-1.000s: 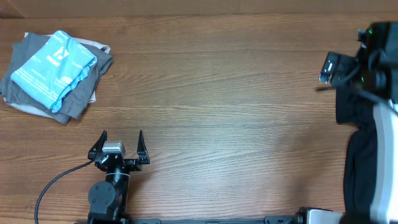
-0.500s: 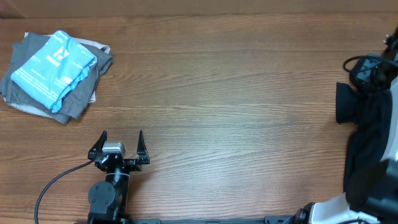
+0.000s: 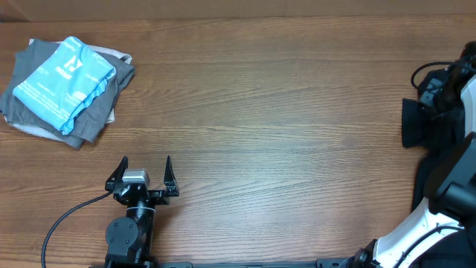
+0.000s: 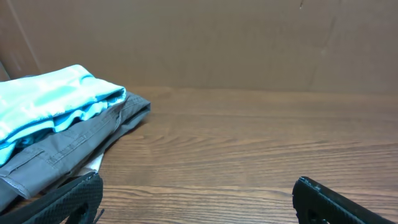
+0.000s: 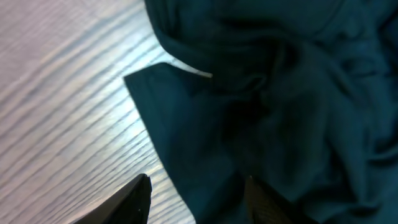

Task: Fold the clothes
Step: 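Reach the right gripper to the black shirt and pinch its edge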

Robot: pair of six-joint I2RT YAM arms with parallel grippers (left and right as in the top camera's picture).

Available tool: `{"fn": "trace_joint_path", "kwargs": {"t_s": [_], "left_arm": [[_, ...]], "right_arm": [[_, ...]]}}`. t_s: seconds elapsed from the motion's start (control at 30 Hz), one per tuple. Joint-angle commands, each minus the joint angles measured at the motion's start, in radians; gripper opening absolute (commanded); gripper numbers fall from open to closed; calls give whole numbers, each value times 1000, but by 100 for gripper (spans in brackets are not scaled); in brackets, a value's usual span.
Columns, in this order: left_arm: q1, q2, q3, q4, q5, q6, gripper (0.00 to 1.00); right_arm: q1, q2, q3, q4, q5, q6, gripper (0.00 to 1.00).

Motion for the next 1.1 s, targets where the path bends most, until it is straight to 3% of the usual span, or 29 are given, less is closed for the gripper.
{"fn": "trace_joint_path", "kwargs": {"t_s": [0.0, 0.83, 1.0, 1.07], "left_arm": [[-5, -11, -4, 1, 2, 21, 100], [-5, -11, -4, 1, 2, 22, 100], [-5, -11, -4, 1, 2, 21, 100], [-5, -11, -4, 1, 2, 22, 100]], "right_arm": [[-26, 58, 27, 12, -1, 1, 53], [-104, 122, -55, 106, -2, 54, 63], [-104, 122, -61, 108, -2, 54, 46], [-104, 122, -64, 105, -2, 54, 44]]}}
